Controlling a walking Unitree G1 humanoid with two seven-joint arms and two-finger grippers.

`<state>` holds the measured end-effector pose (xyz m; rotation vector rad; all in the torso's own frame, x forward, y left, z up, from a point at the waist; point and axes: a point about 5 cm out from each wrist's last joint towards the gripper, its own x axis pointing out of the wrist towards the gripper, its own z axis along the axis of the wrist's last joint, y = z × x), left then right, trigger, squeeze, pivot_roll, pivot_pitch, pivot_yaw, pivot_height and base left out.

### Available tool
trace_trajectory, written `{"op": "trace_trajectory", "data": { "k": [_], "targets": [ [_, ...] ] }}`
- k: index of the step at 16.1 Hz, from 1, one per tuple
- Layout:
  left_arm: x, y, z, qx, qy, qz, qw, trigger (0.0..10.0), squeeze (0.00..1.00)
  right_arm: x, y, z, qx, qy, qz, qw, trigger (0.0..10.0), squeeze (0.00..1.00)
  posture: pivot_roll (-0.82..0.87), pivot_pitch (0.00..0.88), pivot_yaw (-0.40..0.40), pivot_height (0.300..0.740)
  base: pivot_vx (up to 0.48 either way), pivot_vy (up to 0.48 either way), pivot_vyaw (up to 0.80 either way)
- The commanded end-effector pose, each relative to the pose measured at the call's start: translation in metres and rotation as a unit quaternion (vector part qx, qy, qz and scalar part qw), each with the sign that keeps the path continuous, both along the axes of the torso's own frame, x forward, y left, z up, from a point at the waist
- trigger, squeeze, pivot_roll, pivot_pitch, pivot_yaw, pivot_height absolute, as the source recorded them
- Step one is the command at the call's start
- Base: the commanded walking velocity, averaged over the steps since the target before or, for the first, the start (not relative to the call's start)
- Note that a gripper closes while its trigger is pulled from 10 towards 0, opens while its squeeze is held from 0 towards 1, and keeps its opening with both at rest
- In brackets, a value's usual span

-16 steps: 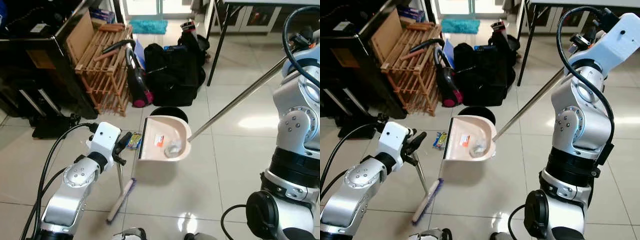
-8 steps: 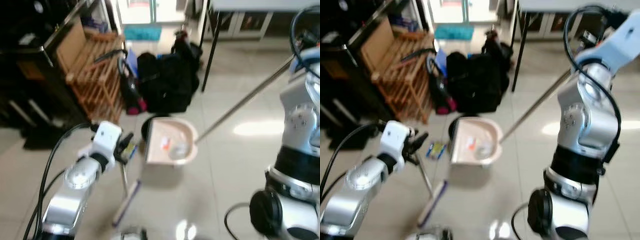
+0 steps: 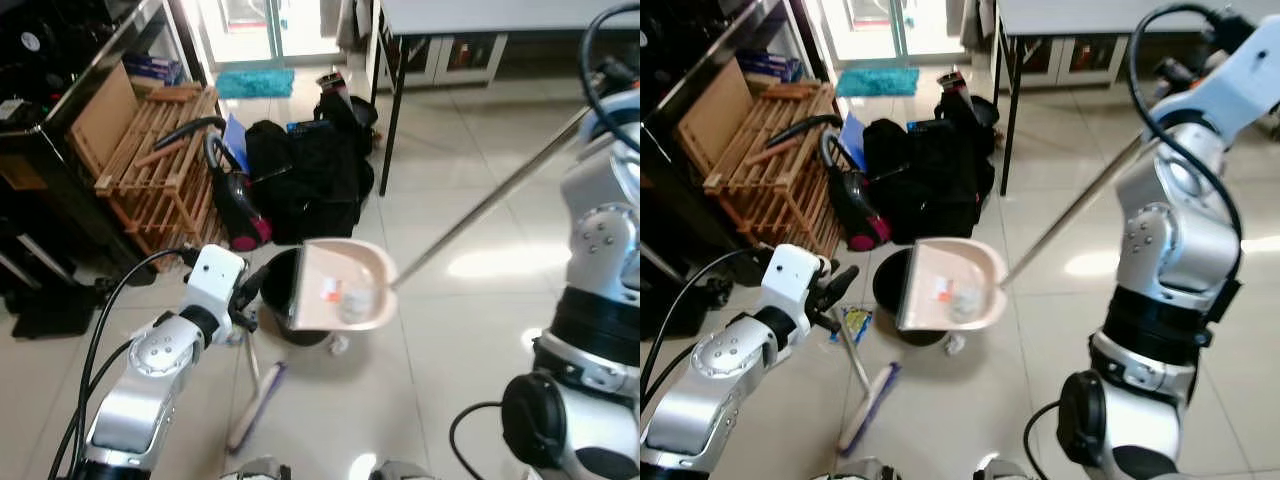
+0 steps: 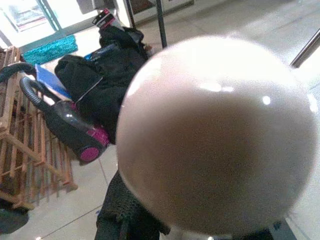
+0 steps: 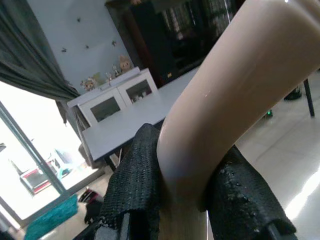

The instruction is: Sweep floor

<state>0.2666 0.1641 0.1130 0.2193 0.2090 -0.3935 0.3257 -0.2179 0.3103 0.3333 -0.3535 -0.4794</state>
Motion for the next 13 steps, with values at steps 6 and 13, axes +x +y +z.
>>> {"op": "trace_trajectory", "data": {
  "k": [6,13],
  "targets": [
    [-0.003,0.007,0.001,0.015,-0.009,0.007,1.0,10.0,0.0,0.005,0.017,0.014,0.001,-0.055,0.021,0.998,10.0,0.0,-0.01,0.098,0.018,0.74,0.0,0.0,0.0],
    [-0.005,0.008,0.001,0.014,-0.01,0.006,1.0,10.0,0.0,0.006,0.042,0.032,-0.02,-0.155,0.038,0.987,10.0,0.0,-0.01,0.093,0.016,0.74,0.0,0.0,0.0]
  ]
}}
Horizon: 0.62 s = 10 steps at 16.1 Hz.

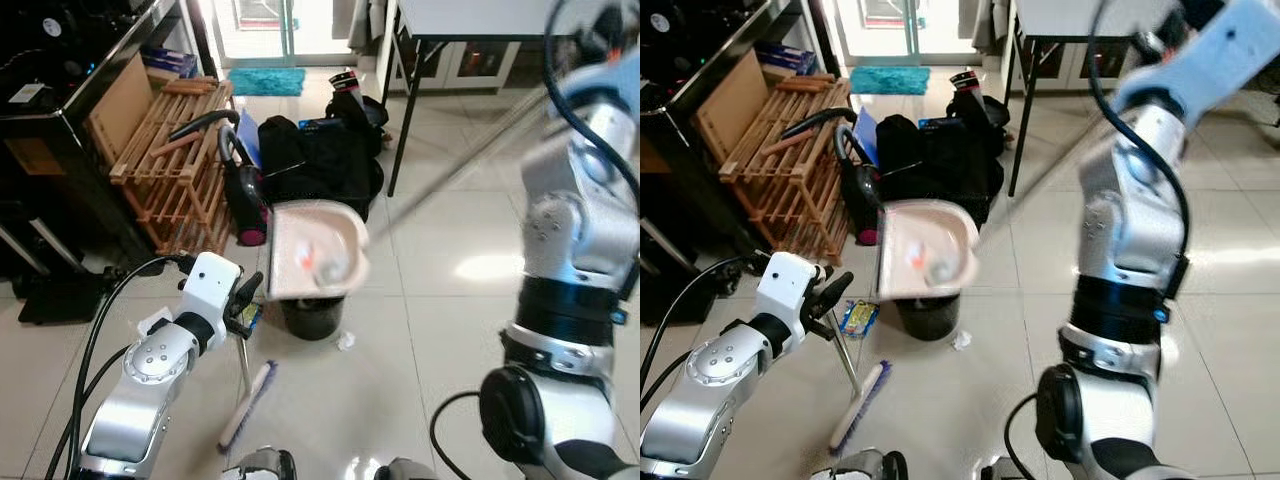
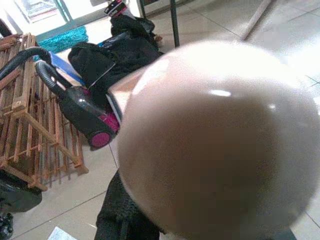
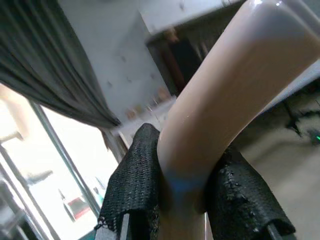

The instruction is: Sweep floor

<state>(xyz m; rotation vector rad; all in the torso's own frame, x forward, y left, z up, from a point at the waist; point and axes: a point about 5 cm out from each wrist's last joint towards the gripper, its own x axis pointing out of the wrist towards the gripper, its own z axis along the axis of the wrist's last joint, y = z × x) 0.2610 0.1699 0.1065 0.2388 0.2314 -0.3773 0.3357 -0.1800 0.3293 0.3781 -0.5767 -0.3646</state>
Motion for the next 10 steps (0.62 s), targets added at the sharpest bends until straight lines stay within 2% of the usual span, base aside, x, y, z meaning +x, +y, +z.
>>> {"op": "trace_trajectory", "data": {
  "k": [1,3,6,8,10],
  "targets": [
    [0.001,0.002,0.007,0.001,-0.018,-0.002,1.0,10.0,0.0,-0.004,0.006,0.013,-0.008,-0.039,0.004,0.999,10.0,0.0,0.0,0.093,0.016,0.74,0.0,0.0,0.0],
    [0.0,0.0,0.009,-0.011,-0.02,-0.003,1.0,10.0,0.0,-0.002,0.014,0.013,-0.013,-0.04,0.016,0.999,10.0,0.0,0.0,0.09,0.015,0.74,0.0,0.0,0.0],
    [0.001,-0.001,0.011,-0.005,-0.028,-0.004,1.0,10.0,0.0,-0.001,0.017,0.005,-0.014,-0.024,0.02,0.999,10.0,0.0,-0.01,0.088,0.017,0.74,0.0,0.0,0.0],
    [0.005,-0.002,0.017,-0.005,-0.043,-0.006,0.999,10.0,0.0,-0.004,0.012,0.003,0.002,-0.024,0.015,1.0,10.0,0.0,-0.01,0.087,0.024,0.74,0.0,0.0,0.0],
    [0.008,-0.001,0.02,-0.007,-0.048,-0.008,0.999,10.0,0.0,-0.005,0.007,0.005,0.006,-0.023,0.01,1.0,10.0,0.0,-0.01,0.093,0.03,0.74,0.3,0.0,0.0]
  ]
}}
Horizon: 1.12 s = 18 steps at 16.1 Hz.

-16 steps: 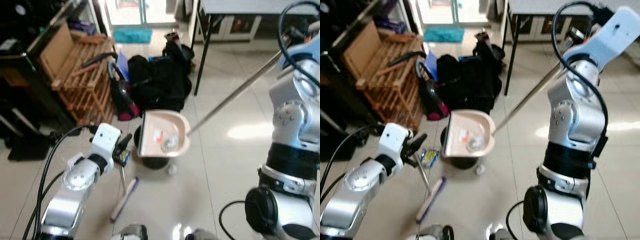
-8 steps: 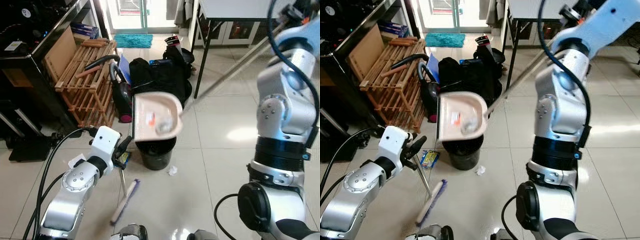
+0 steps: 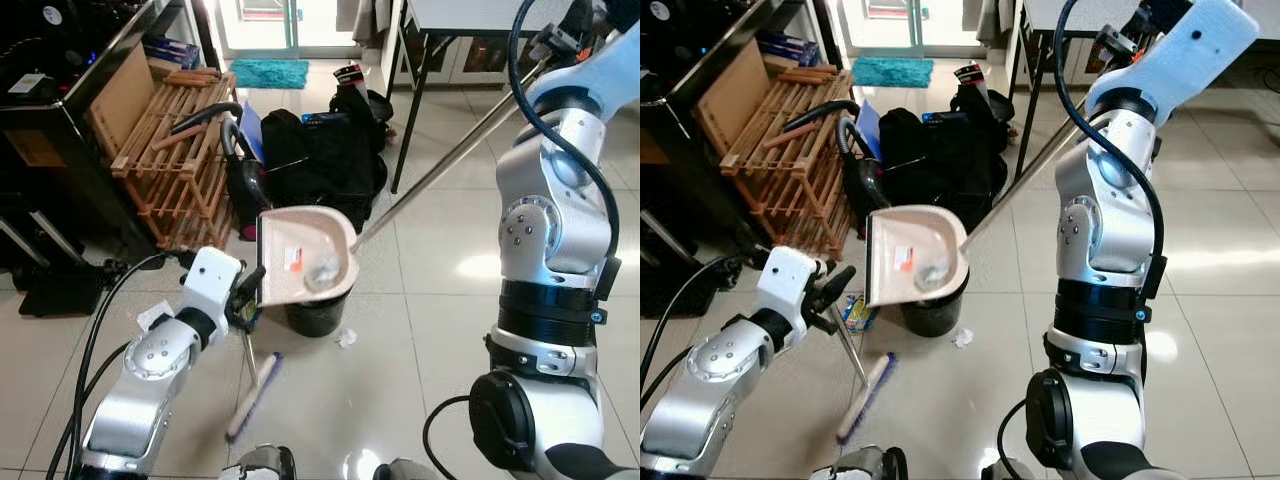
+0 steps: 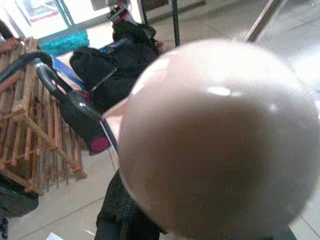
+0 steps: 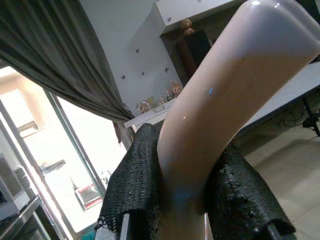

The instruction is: Sweep floor

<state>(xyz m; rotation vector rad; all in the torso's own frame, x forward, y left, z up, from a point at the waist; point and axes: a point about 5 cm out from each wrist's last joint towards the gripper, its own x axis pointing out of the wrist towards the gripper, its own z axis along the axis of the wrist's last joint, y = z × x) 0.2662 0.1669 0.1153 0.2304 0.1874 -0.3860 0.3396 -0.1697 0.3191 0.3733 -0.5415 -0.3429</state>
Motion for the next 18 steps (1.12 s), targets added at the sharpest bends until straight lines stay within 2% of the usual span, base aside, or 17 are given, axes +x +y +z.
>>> {"op": "trace_trajectory", "data": {
  "k": [1,5,9,14,18],
  "targets": [
    [0.003,0.002,0.012,0.002,-0.028,-0.002,1.0,10.0,0.0,-0.009,-0.005,0.017,0.003,-0.035,-0.006,0.999,10.0,0.0,-0.01,0.102,0.032,0.74,0.356,0.0,0.0],
    [-0.001,0.004,0.013,0.003,-0.023,-0.007,1.0,10.0,0.0,-0.009,-0.006,0.018,0.001,-0.028,-0.008,1.0,10.0,0.0,0.0,0.144,0.035,0.74,0.366,0.0,0.7],
    [-0.011,0.007,0.01,0.005,-0.01,-0.008,1.0,10.0,0.0,-0.01,-0.01,0.022,0.016,-0.032,-0.008,0.999,10.0,0.0,0.0,0.169,0.034,0.74,0.368,0.0,0.0],
    [-0.011,0.008,0.012,0.008,-0.008,-0.01,1.0,10.0,0.0,-0.011,-0.014,0.027,0.018,-0.039,-0.014,0.999,10.0,0.0,0.01,0.175,0.037,0.74,0.368,0.0,0.0],
    [-0.011,0.005,0.01,0.003,-0.003,-0.016,1.0,10.0,0.0,-0.012,-0.017,0.031,0.018,-0.044,-0.02,0.999,10.0,0.0,0.0,0.172,0.041,0.74,0.0,0.0,0.0]
  ]
}}
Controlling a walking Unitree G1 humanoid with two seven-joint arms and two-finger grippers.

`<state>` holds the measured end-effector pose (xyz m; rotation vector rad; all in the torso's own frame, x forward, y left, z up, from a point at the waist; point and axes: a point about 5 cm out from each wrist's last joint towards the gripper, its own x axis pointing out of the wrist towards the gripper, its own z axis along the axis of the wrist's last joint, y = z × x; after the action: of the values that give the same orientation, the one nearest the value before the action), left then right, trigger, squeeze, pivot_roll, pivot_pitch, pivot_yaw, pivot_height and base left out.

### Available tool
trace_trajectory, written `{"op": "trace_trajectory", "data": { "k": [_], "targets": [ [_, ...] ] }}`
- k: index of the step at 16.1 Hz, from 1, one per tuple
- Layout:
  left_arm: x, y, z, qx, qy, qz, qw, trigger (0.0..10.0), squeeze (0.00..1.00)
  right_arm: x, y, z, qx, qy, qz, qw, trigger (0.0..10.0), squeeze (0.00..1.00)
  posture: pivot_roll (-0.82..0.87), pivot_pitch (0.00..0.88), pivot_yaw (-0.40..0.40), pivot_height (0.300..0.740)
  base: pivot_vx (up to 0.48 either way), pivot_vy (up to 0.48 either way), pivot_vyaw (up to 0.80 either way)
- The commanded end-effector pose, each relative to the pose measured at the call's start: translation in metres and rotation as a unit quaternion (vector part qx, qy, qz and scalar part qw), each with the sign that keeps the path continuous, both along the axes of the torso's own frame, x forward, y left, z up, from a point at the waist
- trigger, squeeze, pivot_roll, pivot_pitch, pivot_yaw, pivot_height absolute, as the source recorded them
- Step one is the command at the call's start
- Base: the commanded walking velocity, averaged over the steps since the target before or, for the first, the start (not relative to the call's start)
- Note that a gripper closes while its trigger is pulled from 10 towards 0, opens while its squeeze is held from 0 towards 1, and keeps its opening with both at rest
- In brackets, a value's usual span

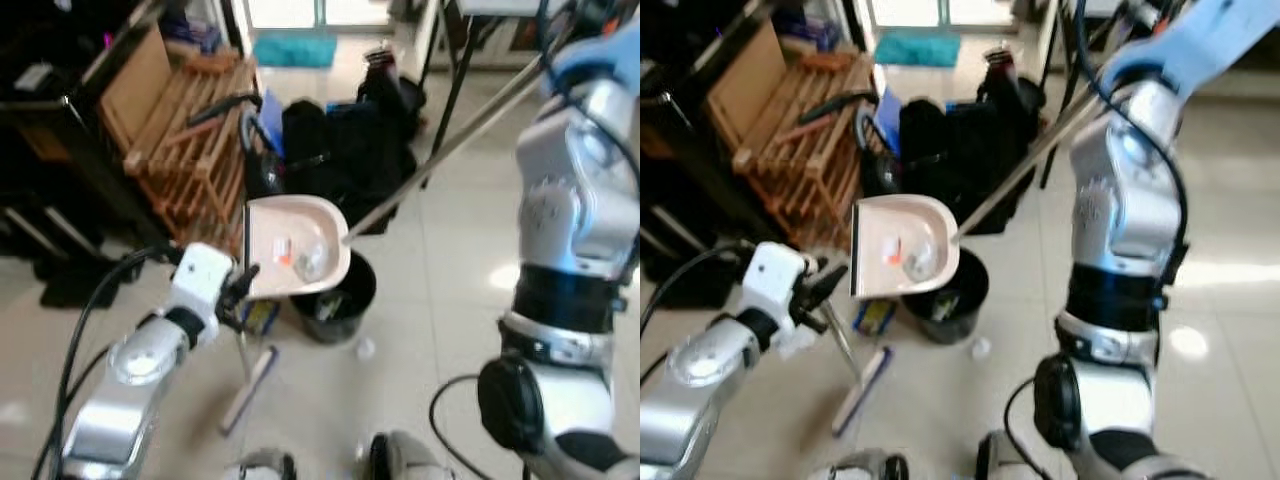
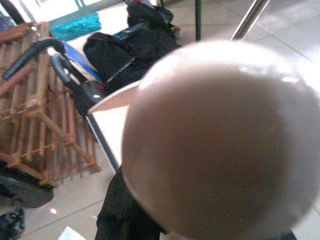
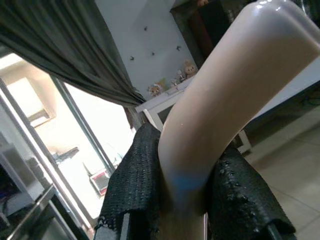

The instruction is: Sweep floor

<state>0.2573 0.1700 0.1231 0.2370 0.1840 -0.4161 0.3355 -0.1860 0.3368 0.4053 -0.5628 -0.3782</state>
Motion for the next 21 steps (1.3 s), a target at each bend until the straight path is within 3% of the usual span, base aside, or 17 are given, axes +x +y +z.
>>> {"op": "trace_trajectory", "data": {
  "k": [1,10,21],
  "targets": [
    [-0.002,0.002,0.002,0.002,0.0,-0.001,1.0,10.0,0.0,-0.007,-0.001,0.014,-0.001,-0.034,-0.008,0.999,10.0,0.0,0.0,0.171,0.042,0.74,0.0,0.0,0.0],
    [-0.005,0.0,-0.001,-0.001,0.009,-0.005,1.0,10.0,0.0,-0.011,-0.014,0.022,-0.003,-0.058,-0.053,0.997,10.0,0.0,0.0,0.172,0.036,0.74,0.0,0.0,0.0],
    [-0.01,-0.001,-0.003,-0.009,0.012,0.0,1.0,10.0,0.0,-0.011,-0.009,0.024,-0.011,-0.06,-0.049,0.997,10.0,0.0,-0.01,0.162,0.015,0.74,0.0,0.0,0.0]
  ]
}}
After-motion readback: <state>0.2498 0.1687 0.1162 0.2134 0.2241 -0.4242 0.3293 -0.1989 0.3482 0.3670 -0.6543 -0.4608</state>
